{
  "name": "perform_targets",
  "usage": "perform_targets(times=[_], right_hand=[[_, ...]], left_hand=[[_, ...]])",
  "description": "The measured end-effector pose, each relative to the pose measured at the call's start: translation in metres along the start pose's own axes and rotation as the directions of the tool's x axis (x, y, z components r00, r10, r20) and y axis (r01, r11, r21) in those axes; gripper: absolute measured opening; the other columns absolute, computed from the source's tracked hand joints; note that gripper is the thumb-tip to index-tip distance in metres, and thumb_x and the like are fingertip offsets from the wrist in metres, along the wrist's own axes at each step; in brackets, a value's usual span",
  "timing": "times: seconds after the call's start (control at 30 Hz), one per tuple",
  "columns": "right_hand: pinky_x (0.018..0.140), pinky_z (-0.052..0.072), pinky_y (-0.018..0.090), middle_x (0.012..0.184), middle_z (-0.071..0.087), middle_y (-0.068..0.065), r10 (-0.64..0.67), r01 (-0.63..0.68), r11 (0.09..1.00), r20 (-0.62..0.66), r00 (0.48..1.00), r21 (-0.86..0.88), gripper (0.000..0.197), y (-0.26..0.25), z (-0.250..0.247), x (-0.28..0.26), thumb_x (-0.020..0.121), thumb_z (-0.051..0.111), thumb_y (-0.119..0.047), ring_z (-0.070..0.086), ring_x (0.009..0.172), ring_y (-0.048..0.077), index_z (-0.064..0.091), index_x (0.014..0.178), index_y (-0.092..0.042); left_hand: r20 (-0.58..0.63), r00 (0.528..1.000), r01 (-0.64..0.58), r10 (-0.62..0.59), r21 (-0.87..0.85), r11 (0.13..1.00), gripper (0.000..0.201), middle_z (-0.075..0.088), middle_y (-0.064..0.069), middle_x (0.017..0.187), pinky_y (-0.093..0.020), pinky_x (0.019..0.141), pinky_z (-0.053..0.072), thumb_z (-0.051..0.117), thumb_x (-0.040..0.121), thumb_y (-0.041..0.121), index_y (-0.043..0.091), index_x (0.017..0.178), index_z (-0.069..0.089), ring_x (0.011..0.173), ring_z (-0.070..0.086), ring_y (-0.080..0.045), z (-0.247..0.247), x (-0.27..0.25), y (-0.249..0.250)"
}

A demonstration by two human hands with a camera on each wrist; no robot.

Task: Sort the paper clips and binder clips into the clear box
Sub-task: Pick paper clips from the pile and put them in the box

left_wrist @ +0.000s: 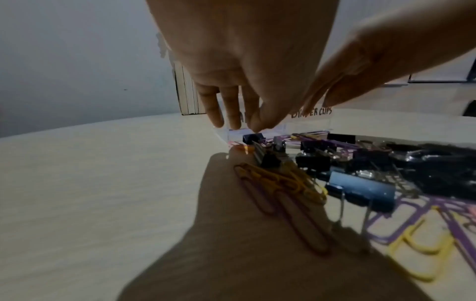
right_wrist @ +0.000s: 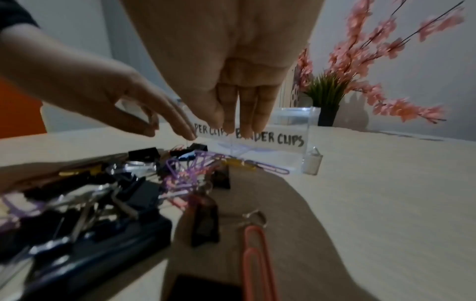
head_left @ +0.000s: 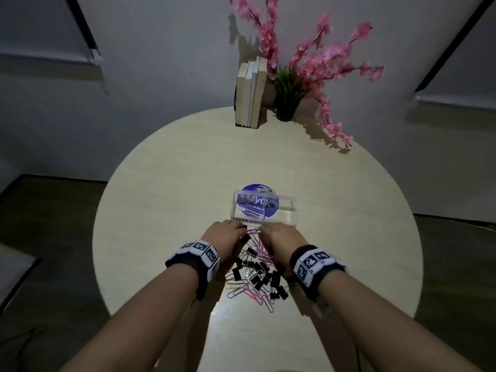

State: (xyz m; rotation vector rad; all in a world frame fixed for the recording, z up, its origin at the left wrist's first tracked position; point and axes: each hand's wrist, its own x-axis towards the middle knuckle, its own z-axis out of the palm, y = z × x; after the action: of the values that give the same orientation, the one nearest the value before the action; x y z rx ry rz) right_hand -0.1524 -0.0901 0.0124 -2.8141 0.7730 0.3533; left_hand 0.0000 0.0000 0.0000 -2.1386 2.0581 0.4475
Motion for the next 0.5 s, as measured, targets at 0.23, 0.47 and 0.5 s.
perform_targets(times=[0.23,0.47,0.5], right_hand=[[0.100,0.039,0.039,0.148,0.041,0.006,-0.017,0.022,0.996,0.059,0.998,-0.091,0.049,0.006,0.032,0.000,0.089,0.048,-0.004,0.046,0.123,0.029,0.041,0.137,-0.010],[0.093,0.043,0.038,0.128,0.055,0.010,0.217,-0.213,0.976,-0.079,0.973,0.051,0.039,0.021,0.035,-0.010,0.086,0.049,-0.002,0.049,0.116,0.030,0.052,0.124,-0.011],[0.093,0.044,0.038,0.129,0.053,0.010,0.297,-0.292,0.953,-0.060,0.953,0.081,0.038,0.022,0.034,-0.011,0.087,0.049,-0.003,0.048,0.116,0.030,0.051,0.124,-0.010]], left_hand=[[0.003,1.000,0.003,-0.003,0.083,0.997,0.043,0.043,-0.004,0.145,-0.039,0.102,0.036,0.040,0.097,0.022,0.018,0.140,0.040,0.131,0.040,-0.027,0.009,0.003,0.011],[-0.060,0.998,-0.015,0.016,0.012,1.000,0.036,0.051,-0.009,0.133,-0.037,0.099,0.038,0.046,0.095,0.030,0.013,0.127,0.049,0.123,0.047,-0.028,0.007,0.021,0.021],[-0.042,0.999,-0.010,0.010,-0.004,1.000,0.037,0.051,-0.010,0.131,-0.038,0.100,0.039,0.049,0.094,0.031,0.012,0.126,0.049,0.122,0.047,-0.029,0.008,0.025,0.025]])
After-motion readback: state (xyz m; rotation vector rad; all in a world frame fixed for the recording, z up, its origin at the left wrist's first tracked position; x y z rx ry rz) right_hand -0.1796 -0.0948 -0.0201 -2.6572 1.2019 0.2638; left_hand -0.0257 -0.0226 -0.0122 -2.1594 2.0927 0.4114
